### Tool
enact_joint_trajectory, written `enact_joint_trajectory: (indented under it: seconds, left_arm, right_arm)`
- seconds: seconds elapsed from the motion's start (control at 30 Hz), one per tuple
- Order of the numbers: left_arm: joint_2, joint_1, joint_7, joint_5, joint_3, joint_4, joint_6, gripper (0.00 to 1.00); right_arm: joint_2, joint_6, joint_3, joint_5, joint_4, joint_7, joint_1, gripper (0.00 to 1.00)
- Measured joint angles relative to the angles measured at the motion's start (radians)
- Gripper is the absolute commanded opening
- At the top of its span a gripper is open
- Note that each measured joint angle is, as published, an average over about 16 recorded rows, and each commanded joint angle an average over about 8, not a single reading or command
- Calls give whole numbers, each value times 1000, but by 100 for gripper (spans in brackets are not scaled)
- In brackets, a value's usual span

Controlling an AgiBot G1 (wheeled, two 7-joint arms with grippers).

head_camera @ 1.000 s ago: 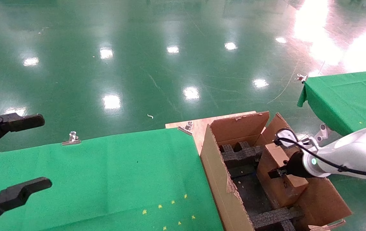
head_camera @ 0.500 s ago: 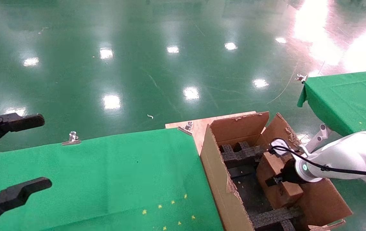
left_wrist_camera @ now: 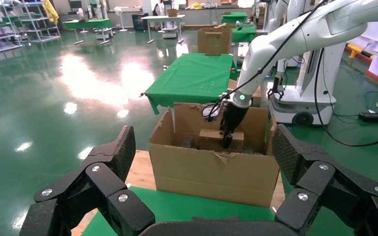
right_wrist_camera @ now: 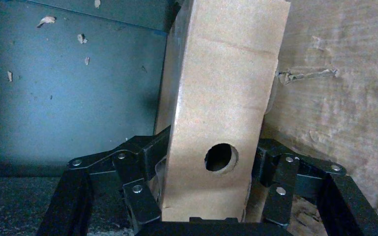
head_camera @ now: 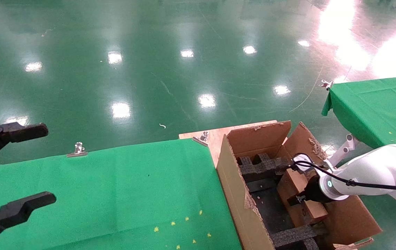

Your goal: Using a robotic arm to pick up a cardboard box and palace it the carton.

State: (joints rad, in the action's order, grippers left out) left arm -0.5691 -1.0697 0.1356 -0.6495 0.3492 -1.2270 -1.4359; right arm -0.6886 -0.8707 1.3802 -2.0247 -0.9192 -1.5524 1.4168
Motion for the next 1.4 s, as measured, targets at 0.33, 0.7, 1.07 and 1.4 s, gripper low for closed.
enact_joint_trajectory:
  seconds: [0.33, 0.7, 1.07, 1.4]
  left_arm:
    - [0, 0, 0, 0, 0, 0, 0, 100]
    - [0, 0, 0, 0, 0, 0, 0, 100]
    - [0, 0, 0, 0, 0, 0, 0, 100]
    - [0, 0, 0, 0, 0, 0, 0, 100]
  right_arm:
    - [7, -7, -1, -8, -18, -8, 8, 100]
    - [30, -21, -7, -22, -69, -34, 28, 100]
    - [61, -33, -48, -37, -161, -63, 124, 100]
    - [92, -97, -147, 155, -297, 21, 281, 100]
